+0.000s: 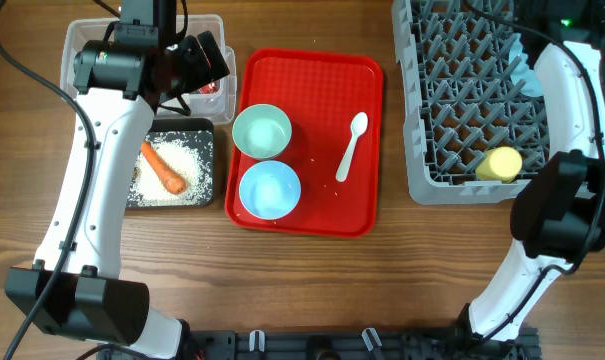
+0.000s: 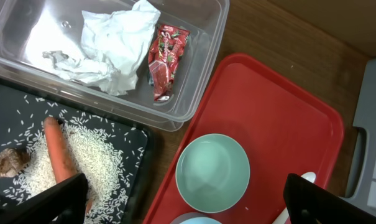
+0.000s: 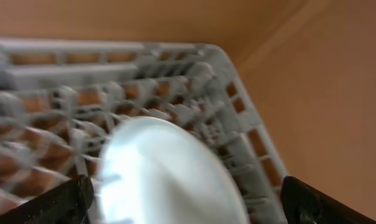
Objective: Sort waste into correct bins and load items into the dishwasher rack
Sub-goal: 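Reach the right gripper back to the red tray and grasp the green bowl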
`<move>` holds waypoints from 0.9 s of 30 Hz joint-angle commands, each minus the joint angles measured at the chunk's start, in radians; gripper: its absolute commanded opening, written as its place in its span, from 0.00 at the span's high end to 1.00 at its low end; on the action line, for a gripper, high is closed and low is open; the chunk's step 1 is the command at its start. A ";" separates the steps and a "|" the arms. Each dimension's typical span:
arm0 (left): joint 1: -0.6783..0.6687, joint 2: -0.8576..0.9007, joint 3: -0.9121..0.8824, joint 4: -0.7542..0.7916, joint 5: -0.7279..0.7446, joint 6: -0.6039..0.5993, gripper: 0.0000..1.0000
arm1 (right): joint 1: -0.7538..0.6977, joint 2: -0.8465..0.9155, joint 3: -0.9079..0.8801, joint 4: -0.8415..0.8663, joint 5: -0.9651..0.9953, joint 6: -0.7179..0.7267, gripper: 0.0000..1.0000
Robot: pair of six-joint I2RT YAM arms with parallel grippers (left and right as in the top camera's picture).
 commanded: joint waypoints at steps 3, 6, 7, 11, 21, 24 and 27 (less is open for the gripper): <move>0.003 -0.003 0.012 0.001 -0.013 0.001 0.00 | 0.133 -0.253 0.018 -0.175 -0.627 0.150 0.00; 0.003 -0.003 0.012 0.001 -0.013 0.001 0.00 | 0.187 -0.272 0.018 -0.269 -0.934 0.266 0.00; 0.003 -0.003 0.012 0.001 -0.013 0.001 0.00 | 0.211 -0.262 0.016 -0.306 -0.996 0.332 0.00; 0.003 -0.003 0.012 0.001 -0.013 0.001 0.00 | 0.328 -0.197 -0.041 -0.405 -1.058 0.384 0.00; 0.003 -0.003 0.012 0.001 -0.013 0.001 0.00 | 0.610 0.047 -0.147 -0.388 -0.929 0.657 0.19; 0.003 -0.003 0.012 0.001 -0.013 0.001 0.00 | 0.637 0.107 -0.147 -0.370 -0.909 0.722 0.27; 0.003 -0.003 0.012 0.001 -0.013 0.001 0.00 | 0.649 0.154 -0.147 -0.353 -0.906 0.750 0.35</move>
